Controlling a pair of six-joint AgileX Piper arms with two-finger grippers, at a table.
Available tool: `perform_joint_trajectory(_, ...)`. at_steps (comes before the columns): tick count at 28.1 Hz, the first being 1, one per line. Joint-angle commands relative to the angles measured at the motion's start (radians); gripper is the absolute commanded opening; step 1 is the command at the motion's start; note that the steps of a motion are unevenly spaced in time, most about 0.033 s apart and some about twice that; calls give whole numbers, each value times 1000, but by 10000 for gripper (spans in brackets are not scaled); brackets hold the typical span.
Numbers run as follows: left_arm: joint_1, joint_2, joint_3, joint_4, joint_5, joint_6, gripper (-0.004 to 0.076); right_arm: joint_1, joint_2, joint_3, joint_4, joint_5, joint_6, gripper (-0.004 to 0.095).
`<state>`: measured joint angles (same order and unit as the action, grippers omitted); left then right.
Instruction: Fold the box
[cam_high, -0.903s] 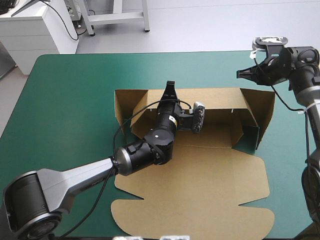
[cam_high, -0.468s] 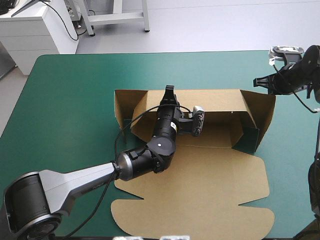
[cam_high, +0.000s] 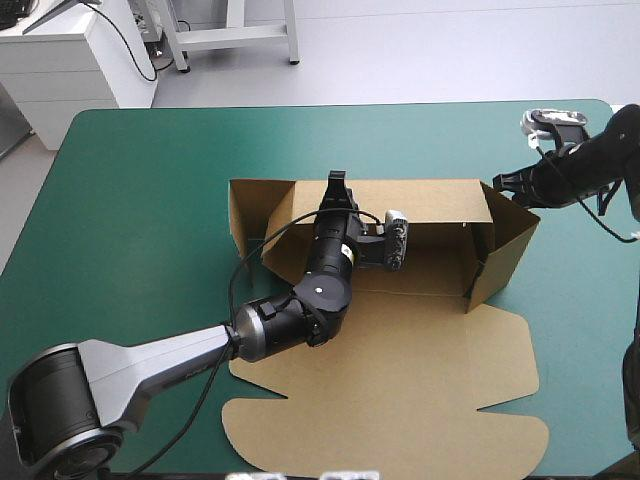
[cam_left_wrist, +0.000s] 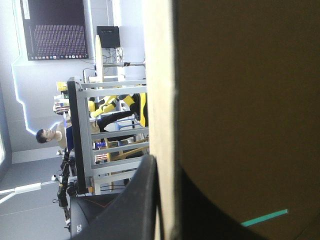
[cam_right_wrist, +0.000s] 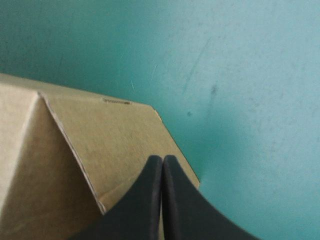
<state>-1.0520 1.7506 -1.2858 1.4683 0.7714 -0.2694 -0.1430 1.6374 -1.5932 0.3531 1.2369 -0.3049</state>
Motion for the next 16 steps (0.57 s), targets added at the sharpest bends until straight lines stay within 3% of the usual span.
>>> perform_joint_trajectory(1, -15, -23, -11, -45, -46, -18, -8, -5, -92, 48, 45, -19, -50, -21)
perform_joint_trajectory(8, -15, -23, -11, -45, -48, -18, -8, -5, -197, 257, 258, -131, -188, -21)
perform_joint_trajectory(16, -15, -23, -11, -45, -61, -18, -8, -1, -343, 548, 459, -419, -389, -19)
